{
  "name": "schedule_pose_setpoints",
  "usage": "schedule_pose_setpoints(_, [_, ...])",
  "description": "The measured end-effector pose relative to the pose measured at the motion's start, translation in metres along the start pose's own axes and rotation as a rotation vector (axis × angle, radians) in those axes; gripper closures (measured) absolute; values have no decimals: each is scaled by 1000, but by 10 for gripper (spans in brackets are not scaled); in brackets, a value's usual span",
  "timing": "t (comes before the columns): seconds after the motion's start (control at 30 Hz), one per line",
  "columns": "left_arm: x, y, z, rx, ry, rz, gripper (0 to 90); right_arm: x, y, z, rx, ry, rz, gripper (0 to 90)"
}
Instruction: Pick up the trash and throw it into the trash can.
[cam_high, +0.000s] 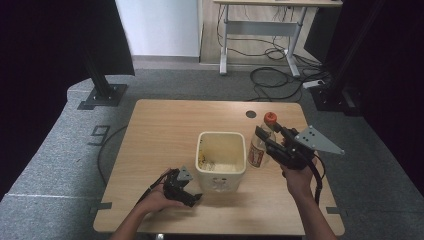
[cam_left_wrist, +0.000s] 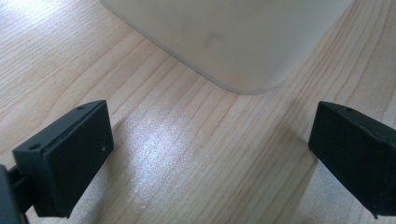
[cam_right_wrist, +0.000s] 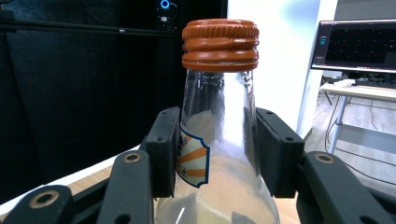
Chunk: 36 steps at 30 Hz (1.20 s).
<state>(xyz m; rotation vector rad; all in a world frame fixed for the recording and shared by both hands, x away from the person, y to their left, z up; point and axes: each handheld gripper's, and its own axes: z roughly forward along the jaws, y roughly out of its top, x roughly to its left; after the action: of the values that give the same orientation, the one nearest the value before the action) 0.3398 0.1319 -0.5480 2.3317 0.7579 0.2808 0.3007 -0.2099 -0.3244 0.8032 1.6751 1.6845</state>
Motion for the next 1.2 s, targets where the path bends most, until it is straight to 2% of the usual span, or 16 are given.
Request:
schedule_pose_setpoints(0.4, [0, 0, 0, 0, 0, -1, 0, 13, 5, 14, -1, 33, -1, 540])
schedule_pose_setpoints(0.73, [0, 0, 0, 0, 0, -1, 0, 20, -1, 30, 18, 56, 12, 541])
schedule_pose_setpoints(1.2, [0, 0, 0, -1, 0, 0, 0, 31, -10, 52, 61, 73, -1, 541])
